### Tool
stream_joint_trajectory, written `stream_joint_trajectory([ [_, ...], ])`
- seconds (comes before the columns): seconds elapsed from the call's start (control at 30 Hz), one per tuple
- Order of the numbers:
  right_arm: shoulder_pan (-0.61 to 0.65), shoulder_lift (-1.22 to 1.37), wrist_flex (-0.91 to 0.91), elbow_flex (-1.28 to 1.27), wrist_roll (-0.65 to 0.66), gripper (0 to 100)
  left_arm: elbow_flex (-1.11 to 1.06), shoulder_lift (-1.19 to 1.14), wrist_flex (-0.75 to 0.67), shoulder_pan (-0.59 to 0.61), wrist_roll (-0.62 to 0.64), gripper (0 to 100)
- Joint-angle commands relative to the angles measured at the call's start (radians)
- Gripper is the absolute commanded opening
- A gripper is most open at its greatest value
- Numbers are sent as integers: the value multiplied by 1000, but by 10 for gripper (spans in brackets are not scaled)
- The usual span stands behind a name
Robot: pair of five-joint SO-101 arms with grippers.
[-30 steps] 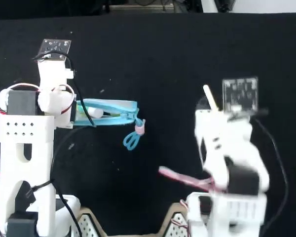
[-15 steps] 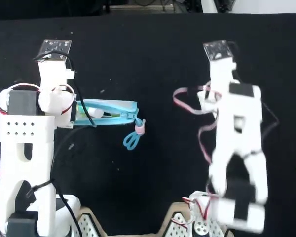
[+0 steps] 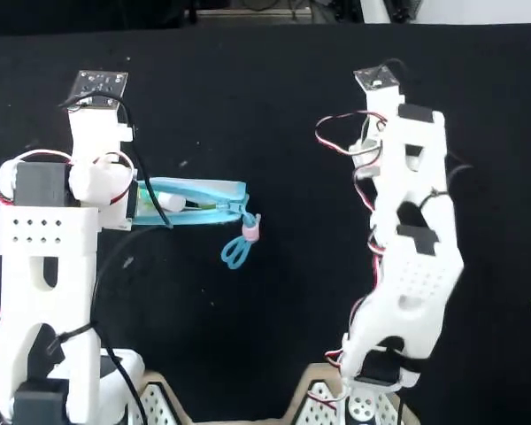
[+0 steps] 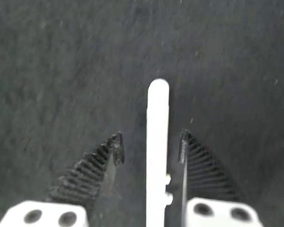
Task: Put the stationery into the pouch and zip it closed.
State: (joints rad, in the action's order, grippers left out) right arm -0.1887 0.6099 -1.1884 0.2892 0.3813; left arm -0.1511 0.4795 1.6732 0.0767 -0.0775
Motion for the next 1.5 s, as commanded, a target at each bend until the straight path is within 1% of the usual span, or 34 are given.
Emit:
stream_joint_trajectory([
  [0.0,-11,65,-5,145,12,188,-15,-8,6,-8,-9,30],
  [0.2,-14,174,-5,231,12,185,-15,-8,6,-8,-9,30],
  [0.23,-18,186,-5,242,12,173,-15,-8,6,-8,-9,30],
  [0.4,-35,213,-5,285,8,5,-15,-8,6,-8,-9,30],
  [0.43,-41,213,-5,285,3,18,-15,-8,6,-8,-9,30],
  [0.5,-46,208,-29,294,-14,9,-15,-8,6,-8,-9,30],
  [0.57,-46,180,-91,300,-23,11,-15,-8,6,-8,-9,30],
  [0.7,-15,84,-222,295,-25,11,-15,-8,5,-8,-9,30],
  [0.8,18,-12,-285,268,-25,11,-15,-8,5,-8,-9,30],
  [0.9,58,-148,-302,177,-25,11,-15,-8,5,-8,-9,30],
  [1.0,100,-329,-299,22,-25,11,-15,-8,5,-8,-9,30],
  [1.13,167,-633,-272,-220,-25,11,-15,-8,5,-8,-9,30],
  [1.3,247,-1036,-183,-522,-21,11,-24,-8,3,-8,-9,30],
  [1.4,252,-1191,-120,-700,-15,11,-42,-8,-2,-8,-9,30],
  [1.47,232,-1237,-66,-831,2,11,-42,-8,-2,-8,-9,30],
])
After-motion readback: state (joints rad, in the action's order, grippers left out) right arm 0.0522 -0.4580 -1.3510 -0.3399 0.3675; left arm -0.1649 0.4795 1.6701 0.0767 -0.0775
